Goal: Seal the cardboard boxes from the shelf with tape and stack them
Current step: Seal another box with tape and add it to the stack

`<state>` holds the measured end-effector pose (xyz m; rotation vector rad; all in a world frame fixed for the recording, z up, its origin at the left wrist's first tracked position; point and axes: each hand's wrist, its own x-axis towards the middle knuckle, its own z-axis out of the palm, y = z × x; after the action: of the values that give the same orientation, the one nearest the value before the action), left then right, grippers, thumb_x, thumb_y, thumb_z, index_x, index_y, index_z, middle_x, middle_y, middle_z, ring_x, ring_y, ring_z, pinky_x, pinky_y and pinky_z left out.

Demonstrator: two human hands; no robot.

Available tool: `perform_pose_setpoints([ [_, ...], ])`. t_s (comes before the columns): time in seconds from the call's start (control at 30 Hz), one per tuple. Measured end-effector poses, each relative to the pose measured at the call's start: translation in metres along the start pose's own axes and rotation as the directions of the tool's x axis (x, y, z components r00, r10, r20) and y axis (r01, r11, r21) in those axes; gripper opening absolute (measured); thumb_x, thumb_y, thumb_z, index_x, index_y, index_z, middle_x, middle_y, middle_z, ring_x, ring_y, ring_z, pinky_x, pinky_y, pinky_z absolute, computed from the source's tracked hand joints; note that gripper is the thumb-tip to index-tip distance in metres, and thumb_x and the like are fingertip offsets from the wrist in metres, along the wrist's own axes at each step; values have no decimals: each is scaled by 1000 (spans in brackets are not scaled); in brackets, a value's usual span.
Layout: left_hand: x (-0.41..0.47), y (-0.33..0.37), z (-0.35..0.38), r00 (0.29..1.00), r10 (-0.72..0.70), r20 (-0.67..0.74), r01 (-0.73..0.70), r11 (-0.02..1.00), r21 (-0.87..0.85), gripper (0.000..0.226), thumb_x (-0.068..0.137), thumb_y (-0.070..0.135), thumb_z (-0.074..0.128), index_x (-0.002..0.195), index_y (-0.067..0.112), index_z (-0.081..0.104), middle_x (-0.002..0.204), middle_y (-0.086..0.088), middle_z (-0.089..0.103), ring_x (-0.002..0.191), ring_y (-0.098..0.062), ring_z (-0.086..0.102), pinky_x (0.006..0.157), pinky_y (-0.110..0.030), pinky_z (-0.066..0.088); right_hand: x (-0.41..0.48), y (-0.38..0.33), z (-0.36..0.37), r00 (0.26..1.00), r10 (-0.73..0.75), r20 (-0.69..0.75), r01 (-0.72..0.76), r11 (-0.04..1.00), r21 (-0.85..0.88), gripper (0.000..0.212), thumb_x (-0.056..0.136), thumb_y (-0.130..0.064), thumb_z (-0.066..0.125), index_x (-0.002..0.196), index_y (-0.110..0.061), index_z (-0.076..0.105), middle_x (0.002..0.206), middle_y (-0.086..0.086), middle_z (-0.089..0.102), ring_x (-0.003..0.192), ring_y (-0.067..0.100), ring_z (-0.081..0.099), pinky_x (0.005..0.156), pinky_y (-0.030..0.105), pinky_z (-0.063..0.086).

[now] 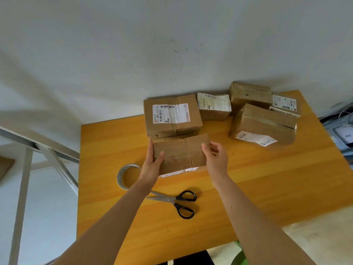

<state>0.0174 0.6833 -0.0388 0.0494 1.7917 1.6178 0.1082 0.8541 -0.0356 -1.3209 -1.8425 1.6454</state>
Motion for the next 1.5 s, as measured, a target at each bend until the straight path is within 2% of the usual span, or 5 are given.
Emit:
perform_pose_setpoints([
  [0.3, 2, -5, -1, 969, -244, -30, 246, 955, 164, 73, 83, 77, 32, 148, 47, 16, 149, 5, 38, 132, -23, 40, 111, -44, 31, 8, 11, -4, 881, 317, 352, -348, 937, 24, 68, 93, -64, 40, 151, -29, 29, 152, -9, 34, 141, 17, 30, 115, 41, 21],
  [0.43, -9, -6, 0, 962, 233, -140, -108, 800, 590, 63, 96, 61, 19, 152, 34, 8, 158, 5, 17, 146, -17, 17, 116, -37, 22, -5, 11, -9, 992, -51, 113, 81, 956, -282, 72, 98, -61, 31, 155, -19, 17, 161, -2, 19, 149, 19, 15, 120, 38, 16],
  [0.57, -13, -7, 2, 805, 476, 354, -460, 122, 880, 58, 101, 45, 12, 151, 16, 13, 159, 0, 8, 147, -14, 1, 120, -38, 6, -13, 12, -10, 645, -457, 613, 763, 328, -558, 66, 101, -56, 23, 156, -19, 16, 163, -2, 8, 150, 13, 1, 123, 38, 6],
  [0.83, -11, -8, 0, 845, 322, 426, -426, -74, 902, 65, 98, 53, 8, 151, 16, 7, 158, 1, 3, 147, -16, -2, 119, -38, 1, -7, 9, -8, 497, -362, 789, 845, -4, -534, 69, 98, -28, 56, 154, -10, 19, 161, 6, 17, 148, 20, 16, 121, 37, 13],
  [1.5, 48, 22, 149, 637, 133, 760, -706, -296, 644, 56, 104, 37, 12, 143, 23, -27, 151, 7, -30, 138, -20, -32, 111, -38, -25, 34, 11, -144, 743, -440, 504, 607, 127, -784, 85, 50, 5, 90, 129, -1, 60, 134, 15, 59, 122, 28, 58, 95, 44, 53],
])
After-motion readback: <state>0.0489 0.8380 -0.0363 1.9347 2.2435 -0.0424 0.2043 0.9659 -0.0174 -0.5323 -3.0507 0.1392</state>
